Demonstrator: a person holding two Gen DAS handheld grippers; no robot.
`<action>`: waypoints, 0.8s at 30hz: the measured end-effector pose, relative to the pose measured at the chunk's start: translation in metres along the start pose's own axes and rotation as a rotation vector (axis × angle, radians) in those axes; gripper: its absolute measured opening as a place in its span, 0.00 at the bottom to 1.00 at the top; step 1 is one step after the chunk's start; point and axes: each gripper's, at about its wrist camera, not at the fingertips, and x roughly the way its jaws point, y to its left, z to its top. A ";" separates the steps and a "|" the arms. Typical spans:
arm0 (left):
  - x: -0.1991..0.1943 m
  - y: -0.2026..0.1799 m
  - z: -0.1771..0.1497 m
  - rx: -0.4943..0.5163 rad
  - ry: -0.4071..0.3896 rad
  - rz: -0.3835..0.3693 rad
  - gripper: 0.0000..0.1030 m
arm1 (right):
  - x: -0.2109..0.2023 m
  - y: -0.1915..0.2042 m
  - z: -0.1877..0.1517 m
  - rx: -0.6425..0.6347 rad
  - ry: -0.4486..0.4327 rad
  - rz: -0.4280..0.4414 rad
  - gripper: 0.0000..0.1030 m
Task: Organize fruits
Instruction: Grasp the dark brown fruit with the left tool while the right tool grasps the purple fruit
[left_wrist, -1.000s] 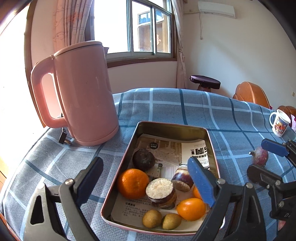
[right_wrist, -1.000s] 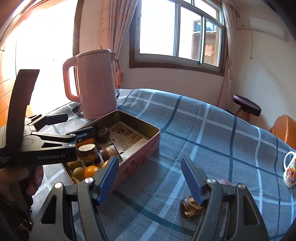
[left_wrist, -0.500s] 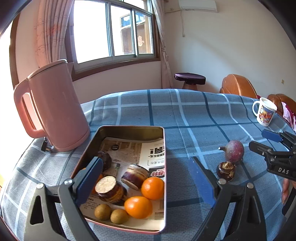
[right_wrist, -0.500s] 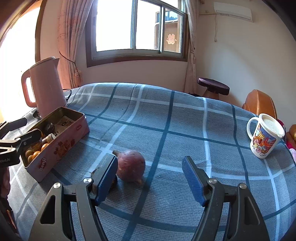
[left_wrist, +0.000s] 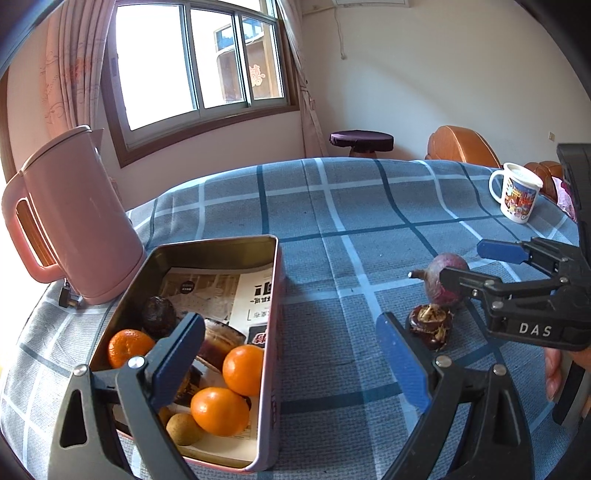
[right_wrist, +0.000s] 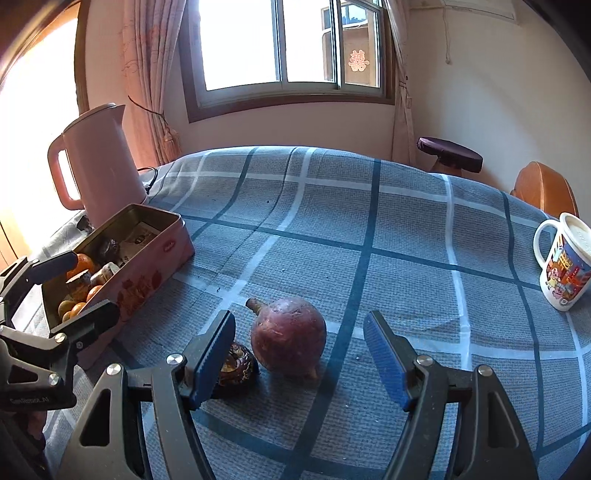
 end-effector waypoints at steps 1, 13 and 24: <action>0.001 0.001 0.000 -0.002 0.001 0.000 0.93 | 0.005 -0.002 0.000 0.013 0.015 0.011 0.71; 0.009 -0.020 0.001 0.028 0.032 -0.040 0.93 | 0.000 -0.021 -0.011 0.094 0.005 0.023 0.49; 0.040 -0.084 0.006 0.100 0.159 -0.207 0.78 | -0.034 -0.058 -0.026 0.168 -0.075 -0.082 0.49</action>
